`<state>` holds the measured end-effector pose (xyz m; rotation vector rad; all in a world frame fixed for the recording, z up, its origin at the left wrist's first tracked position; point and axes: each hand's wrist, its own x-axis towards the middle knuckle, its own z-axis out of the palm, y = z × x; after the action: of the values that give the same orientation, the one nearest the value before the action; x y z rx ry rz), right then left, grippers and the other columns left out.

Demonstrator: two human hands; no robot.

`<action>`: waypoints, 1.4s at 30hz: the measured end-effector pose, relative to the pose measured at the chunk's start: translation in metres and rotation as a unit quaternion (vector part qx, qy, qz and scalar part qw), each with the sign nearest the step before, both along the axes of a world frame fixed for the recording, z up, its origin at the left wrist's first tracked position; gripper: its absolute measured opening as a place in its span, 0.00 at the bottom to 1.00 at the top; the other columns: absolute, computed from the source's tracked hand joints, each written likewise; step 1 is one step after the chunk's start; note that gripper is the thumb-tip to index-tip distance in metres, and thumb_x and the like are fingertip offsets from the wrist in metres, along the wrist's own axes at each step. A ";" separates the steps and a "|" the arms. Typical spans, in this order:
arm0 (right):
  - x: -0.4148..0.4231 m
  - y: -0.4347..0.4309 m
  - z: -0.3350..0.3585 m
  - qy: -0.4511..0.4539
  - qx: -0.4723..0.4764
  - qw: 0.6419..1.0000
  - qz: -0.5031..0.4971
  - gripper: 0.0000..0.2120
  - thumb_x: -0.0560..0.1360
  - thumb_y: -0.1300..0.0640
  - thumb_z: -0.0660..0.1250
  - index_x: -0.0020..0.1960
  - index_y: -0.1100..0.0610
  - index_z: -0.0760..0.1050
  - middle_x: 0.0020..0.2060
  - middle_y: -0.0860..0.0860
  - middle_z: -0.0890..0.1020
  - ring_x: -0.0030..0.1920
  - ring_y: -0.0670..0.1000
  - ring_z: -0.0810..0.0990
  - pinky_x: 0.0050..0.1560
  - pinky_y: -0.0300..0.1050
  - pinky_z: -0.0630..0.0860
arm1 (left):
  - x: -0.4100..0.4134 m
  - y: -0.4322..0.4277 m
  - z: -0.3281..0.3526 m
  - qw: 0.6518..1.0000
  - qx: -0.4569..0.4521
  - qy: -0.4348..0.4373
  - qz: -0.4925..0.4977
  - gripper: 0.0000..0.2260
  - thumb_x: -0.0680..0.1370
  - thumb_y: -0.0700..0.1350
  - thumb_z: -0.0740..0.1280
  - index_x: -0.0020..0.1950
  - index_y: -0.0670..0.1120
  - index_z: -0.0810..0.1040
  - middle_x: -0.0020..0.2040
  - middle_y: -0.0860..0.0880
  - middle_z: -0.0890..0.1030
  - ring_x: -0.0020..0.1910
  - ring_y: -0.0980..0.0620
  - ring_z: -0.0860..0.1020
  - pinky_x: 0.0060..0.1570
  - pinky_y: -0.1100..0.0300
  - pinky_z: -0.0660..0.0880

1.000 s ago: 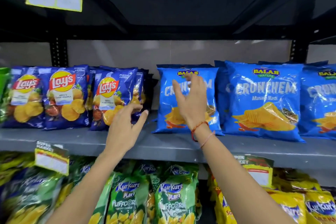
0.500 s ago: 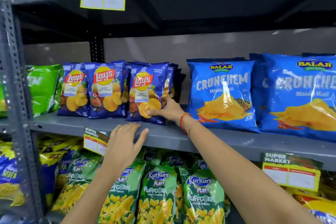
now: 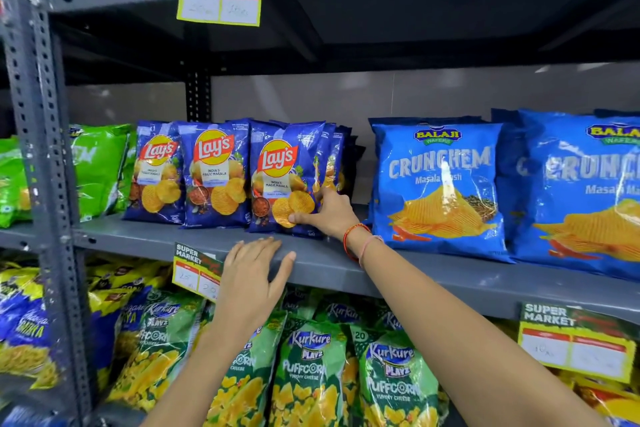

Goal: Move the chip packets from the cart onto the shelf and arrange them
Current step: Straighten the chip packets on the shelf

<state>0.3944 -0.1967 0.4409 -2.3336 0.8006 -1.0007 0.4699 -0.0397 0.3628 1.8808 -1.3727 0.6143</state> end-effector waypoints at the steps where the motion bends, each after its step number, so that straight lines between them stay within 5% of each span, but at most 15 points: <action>1: -0.001 0.000 -0.001 0.001 -0.001 1.000 -0.003 0.30 0.65 0.43 0.76 0.54 0.64 0.72 0.36 0.48 0.69 0.46 0.51 0.66 0.41 0.45 0.65 | 0.000 0.000 -0.001 1.000 -0.001 0.000 -0.001 0.32 0.74 0.63 0.47 0.62 0.43 0.76 0.61 0.45 0.79 0.63 0.47 0.74 0.69 0.50 0.61; 6: -0.010 0.005 -0.003 0.010 -0.023 0.999 -0.024 0.29 0.63 0.37 0.74 0.52 0.56 0.70 0.49 0.55 0.77 0.51 0.54 0.73 0.46 0.49 0.72 | 0.003 0.000 -0.001 1.000 -0.002 -0.001 -0.007 0.32 0.74 0.62 0.47 0.61 0.42 0.77 0.60 0.45 0.80 0.62 0.47 0.75 0.69 0.49 0.62; 11: -0.054 0.019 0.014 -0.095 -0.114 0.987 -0.068 0.24 0.65 0.38 0.72 0.50 0.55 0.73 0.44 0.52 0.82 0.45 0.53 0.79 0.45 0.53 0.78 | -0.003 -0.006 0.005 0.998 -0.044 0.023 -0.028 0.24 0.75 0.59 0.55 0.59 0.44 0.77 0.58 0.46 0.81 0.58 0.45 0.76 0.62 0.48 0.67; 17: -0.134 0.001 0.033 -0.241 -0.272 0.900 -0.240 0.24 0.72 0.43 0.68 0.59 0.58 0.74 0.55 0.55 0.78 0.56 0.57 0.73 0.55 0.47 0.69 | -0.047 -0.046 0.040 0.968 -0.125 0.120 -0.182 0.23 0.76 0.61 0.57 0.64 0.48 0.72 0.61 0.50 0.77 0.60 0.52 0.73 0.56 0.57 0.69; 21: -0.171 -0.027 0.032 -0.211 -0.204 0.890 -0.348 0.34 0.71 0.38 0.67 0.68 0.58 0.67 0.64 0.58 0.71 0.63 0.60 0.69 0.59 0.55 0.70 | -0.084 -0.097 0.071 0.926 -0.090 0.242 -0.276 0.37 0.67 0.68 0.59 0.70 0.49 0.62 0.69 0.46 0.70 0.64 0.49 0.71 0.61 0.54 0.68; 24: -0.182 -0.043 0.027 -0.213 -0.056 0.926 -0.307 0.45 0.66 0.34 0.69 0.74 0.57 0.58 0.70 0.58 0.67 0.70 0.59 0.66 0.65 0.55 0.67 | -0.100 -0.134 0.088 0.902 0.015 0.320 -0.291 0.53 0.59 0.71 0.67 0.75 0.51 0.47 0.76 0.46 0.58 0.73 0.46 0.60 0.71 0.48 0.59; 27: -0.188 -0.058 0.029 -0.266 0.096 0.929 -0.237 0.49 0.63 0.33 0.71 0.75 0.56 0.56 0.71 0.58 0.69 0.69 0.59 0.69 0.66 0.54 0.67 | -0.099 -0.160 0.097 0.856 0.070 0.396 -0.325 0.64 0.50 0.61 0.79 0.74 0.47 0.44 0.71 0.51 0.64 0.71 0.48 0.64 0.69 0.54 0.62; 31: -0.192 -0.067 0.030 -0.281 0.161 0.928 -0.184 0.45 0.60 0.32 0.72 0.68 0.56 0.68 0.65 0.53 0.76 0.65 0.56 0.74 0.65 0.50 0.70 | -0.090 -0.175 0.098 0.817 0.073 0.442 -0.363 0.57 0.47 0.52 0.83 0.70 0.45 0.59 0.66 0.48 0.74 0.61 0.50 0.75 0.62 0.49 0.73; 36: -0.188 -0.063 0.032 -0.321 0.139 0.922 -0.165 0.45 0.54 0.29 0.73 0.64 0.54 0.74 0.61 0.52 0.80 0.64 0.56 0.75 0.66 0.57 0.71 | -0.094 -0.169 0.093 0.813 -0.024 0.408 -0.415 0.44 0.51 0.48 0.82 0.63 0.53 0.66 0.56 0.56 0.77 0.53 0.61 0.77 0.41 0.69 0.76; 42: -0.184 -0.068 0.029 -0.373 0.095 0.916 -0.117 0.19 0.62 0.41 0.77 0.47 0.48 0.79 0.46 0.45 0.85 0.52 0.48 0.83 0.59 0.52 0.79 | -0.091 -0.170 0.090 0.833 -0.072 0.357 -0.417 0.47 0.58 0.41 0.81 0.70 0.48 0.58 0.66 0.50 0.72 0.63 0.53 0.73 0.60 0.53 0.73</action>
<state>0.2104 -0.2645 0.4697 -1.5094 0.8060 -1.6768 0.3784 -0.2100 0.4525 1.0142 -1.3726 -0.3943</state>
